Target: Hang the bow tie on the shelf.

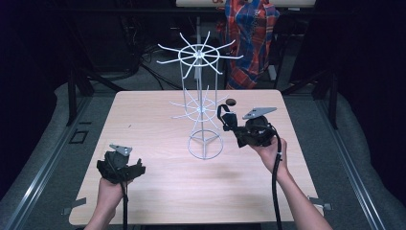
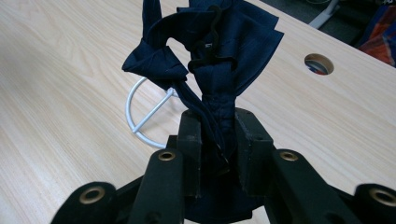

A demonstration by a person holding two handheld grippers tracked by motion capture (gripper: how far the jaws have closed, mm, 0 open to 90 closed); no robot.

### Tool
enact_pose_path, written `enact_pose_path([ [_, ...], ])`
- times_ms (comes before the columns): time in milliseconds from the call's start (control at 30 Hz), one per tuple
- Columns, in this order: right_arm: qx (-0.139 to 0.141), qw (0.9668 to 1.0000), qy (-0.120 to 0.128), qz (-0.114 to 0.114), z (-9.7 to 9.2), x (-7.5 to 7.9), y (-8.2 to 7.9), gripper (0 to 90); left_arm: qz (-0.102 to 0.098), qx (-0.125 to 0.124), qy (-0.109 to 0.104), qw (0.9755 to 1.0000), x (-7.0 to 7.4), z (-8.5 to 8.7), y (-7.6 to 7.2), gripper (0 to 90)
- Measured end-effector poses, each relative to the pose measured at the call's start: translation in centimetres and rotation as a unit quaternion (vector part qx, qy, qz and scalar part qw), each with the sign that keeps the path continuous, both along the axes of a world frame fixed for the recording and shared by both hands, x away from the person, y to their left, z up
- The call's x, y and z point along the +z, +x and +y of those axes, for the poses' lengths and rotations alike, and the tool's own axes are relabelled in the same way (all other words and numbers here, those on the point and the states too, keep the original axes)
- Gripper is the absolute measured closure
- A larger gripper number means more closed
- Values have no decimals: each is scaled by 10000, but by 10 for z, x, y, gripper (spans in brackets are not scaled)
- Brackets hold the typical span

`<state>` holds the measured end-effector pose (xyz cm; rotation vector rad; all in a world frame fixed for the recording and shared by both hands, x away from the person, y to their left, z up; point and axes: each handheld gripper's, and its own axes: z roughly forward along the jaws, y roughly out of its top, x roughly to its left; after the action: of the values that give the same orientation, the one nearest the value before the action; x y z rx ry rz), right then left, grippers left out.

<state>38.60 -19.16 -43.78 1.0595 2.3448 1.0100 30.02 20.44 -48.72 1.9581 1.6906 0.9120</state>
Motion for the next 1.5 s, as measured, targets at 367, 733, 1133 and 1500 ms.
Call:
enact_pose_path([
  [367,27,9998,-112,171,8,-7,7,735,5,-14,4,10000,0,0,0,163],
  [733,40,9993,-160,349,9,-13,11,733,12,-23,7,10000,0,-1,0,163],
  [1133,74,9977,-450,502,14,-22,13,727,21,-29,-2,10000,0,-1,0,163],
  [1500,77,9968,-521,594,15,-27,15,726,19,-27,-1,10000,0,-1,0,163],
])
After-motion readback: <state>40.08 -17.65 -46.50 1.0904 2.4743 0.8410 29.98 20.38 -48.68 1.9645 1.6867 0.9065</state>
